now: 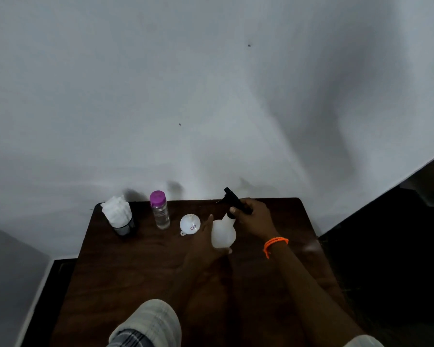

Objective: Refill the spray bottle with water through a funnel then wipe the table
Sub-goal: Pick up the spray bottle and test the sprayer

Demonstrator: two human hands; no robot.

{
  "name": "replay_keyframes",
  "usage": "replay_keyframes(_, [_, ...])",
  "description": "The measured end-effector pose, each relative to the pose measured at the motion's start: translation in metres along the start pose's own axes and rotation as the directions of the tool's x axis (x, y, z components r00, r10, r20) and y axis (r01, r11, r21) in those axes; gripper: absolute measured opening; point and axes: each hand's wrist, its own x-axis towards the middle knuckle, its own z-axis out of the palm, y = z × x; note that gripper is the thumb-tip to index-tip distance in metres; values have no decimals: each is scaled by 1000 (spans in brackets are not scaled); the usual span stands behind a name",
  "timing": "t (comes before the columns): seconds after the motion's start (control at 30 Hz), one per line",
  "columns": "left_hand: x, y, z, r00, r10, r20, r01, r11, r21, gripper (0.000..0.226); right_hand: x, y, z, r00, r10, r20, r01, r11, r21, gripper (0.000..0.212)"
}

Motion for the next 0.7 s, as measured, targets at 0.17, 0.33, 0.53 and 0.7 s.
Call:
replay_keyframes(0.17, [-31,11,-6,996,29,-83,-36,996,-84,131,-25,-25,-6,999,-41,34,36,987,158,9])
replay_keyframes(0.33, [-58,17,-15,993,45,-107,-56,993,-105,123,-46,-41,-5,999,-25,24,18,967,253,12])
replay_keyframes(0.53, [-97,21,-34,987,79,-139,-91,992,-83,77,-68,-48,-2,989,-55,140,21,971,238,17])
replay_keyframes(0.7, [-117,18,-45,989,130,-74,-136,987,-83,76,-81,-56,-6,960,-75,270,-17,947,322,21])
